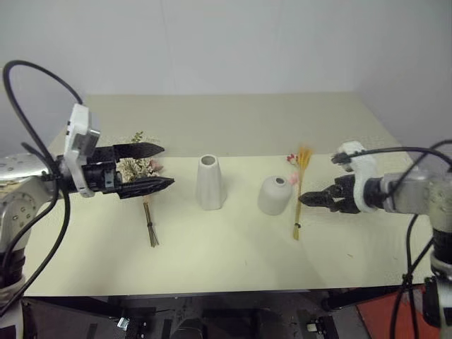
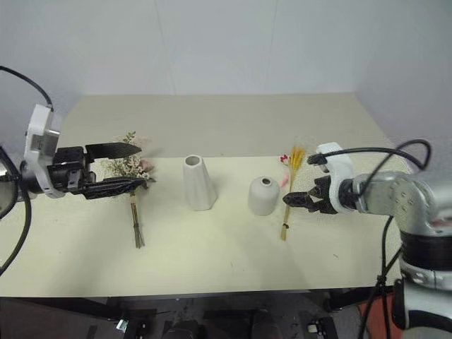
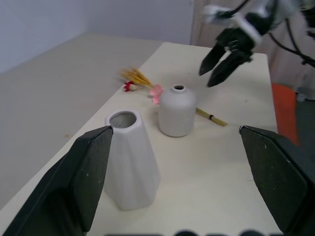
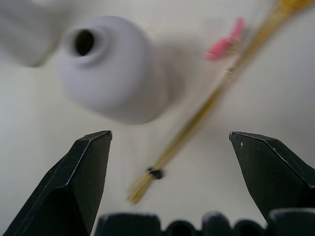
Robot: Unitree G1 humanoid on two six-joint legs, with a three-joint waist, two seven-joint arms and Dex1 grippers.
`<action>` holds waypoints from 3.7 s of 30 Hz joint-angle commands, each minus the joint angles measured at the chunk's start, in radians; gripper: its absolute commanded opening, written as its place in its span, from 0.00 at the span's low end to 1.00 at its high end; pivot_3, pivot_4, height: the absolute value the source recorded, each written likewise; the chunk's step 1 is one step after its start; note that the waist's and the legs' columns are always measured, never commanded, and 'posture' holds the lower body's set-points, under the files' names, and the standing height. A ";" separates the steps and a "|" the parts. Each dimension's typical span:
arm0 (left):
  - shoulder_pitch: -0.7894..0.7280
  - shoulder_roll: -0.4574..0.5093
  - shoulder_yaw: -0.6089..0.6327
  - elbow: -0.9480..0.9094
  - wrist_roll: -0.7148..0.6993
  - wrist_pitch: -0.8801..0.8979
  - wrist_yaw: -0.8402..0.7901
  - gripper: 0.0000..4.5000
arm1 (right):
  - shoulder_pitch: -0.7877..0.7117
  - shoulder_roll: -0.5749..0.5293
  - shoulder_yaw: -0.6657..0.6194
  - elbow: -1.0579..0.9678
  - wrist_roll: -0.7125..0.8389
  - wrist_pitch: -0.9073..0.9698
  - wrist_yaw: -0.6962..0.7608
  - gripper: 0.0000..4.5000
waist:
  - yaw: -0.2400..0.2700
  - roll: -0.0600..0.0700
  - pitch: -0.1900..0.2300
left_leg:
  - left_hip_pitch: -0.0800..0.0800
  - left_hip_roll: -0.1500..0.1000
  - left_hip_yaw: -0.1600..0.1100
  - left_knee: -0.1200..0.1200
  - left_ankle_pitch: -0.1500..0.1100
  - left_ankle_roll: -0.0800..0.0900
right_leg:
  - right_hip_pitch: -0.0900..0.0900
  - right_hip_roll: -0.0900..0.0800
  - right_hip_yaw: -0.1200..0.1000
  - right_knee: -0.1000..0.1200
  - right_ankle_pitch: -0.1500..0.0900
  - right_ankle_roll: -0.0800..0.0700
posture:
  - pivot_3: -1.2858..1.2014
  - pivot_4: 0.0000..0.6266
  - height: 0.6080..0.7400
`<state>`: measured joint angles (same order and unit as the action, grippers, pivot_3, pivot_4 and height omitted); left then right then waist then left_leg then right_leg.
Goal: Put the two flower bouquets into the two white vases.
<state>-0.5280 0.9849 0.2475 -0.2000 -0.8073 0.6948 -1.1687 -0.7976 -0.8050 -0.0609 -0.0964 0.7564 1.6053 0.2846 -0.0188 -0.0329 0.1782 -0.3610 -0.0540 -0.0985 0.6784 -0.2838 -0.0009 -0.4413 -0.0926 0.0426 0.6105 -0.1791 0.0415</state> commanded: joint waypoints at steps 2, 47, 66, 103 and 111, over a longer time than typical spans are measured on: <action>-0.050 0.011 -0.003 0.014 0.012 -0.039 -0.045 1.00 | -0.090 0.043 0.070 0.111 -0.103 0.009 -0.079 1.00 | 0.000 0.000 0.000 | -0.002 0.000 0.000 0.000 0.000 0.000 | -0.002 0.000 0.000 0.000 0.000 0.000 | 0.52 0.24 1.00; -0.043 0.020 -0.009 0.024 0.012 -0.012 -0.088 1.00 | 0.071 0.267 -0.183 -0.024 -0.522 -0.616 0.013 0.00 | -0.033 0.000 0.000 | -0.011 0.000 0.000 0.002 0.001 -0.002 | -0.017 0.000 0.001 0.014 0.003 -0.001 | 0.52 0.24 1.00; -0.166 -0.008 -0.129 0.141 0.093 -0.047 -0.201 1.00 | 0.077 0.534 -0.219 -0.412 -0.206 -0.870 0.020 0.00 | -0.044 0.000 0.000 | -0.008 0.000 0.001 0.002 0.002 -0.003 | -0.016 0.001 0.003 0.017 0.003 -0.001 | 0.52 0.24 1.00; -0.163 -0.010 -0.115 0.131 0.102 -0.050 -0.183 1.00 | 0.205 0.540 -0.041 -0.268 -0.379 -1.182 0.027 0.00 | -0.048 0.000 0.000 | -0.007 0.000 0.001 0.002 0.002 -0.003 | -0.015 0.001 0.002 0.017 0.003 -0.001 | 0.52 0.24 1.00; -0.152 -0.015 -0.111 0.121 0.095 -0.049 -0.171 1.00 | 0.185 0.517 -0.053 -0.258 -0.387 -1.199 0.028 0.00 | -0.048 0.000 0.000 | -0.007 0.000 0.001 0.002 0.002 -0.003 | -0.015 0.001 0.002 0.017 0.003 -0.001 | 0.52 0.24 1.00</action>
<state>-0.6723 0.9662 0.1013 -0.0533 -0.7057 0.6564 -1.3438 -0.5866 -0.2821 -0.0948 -0.3399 0.3667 0.4229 0.3146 -0.0669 -0.0325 0.1777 -0.3683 -0.0540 -0.0979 0.6804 -0.2819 -0.0038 -0.4565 -0.0915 0.0451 0.6278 -0.1765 0.0405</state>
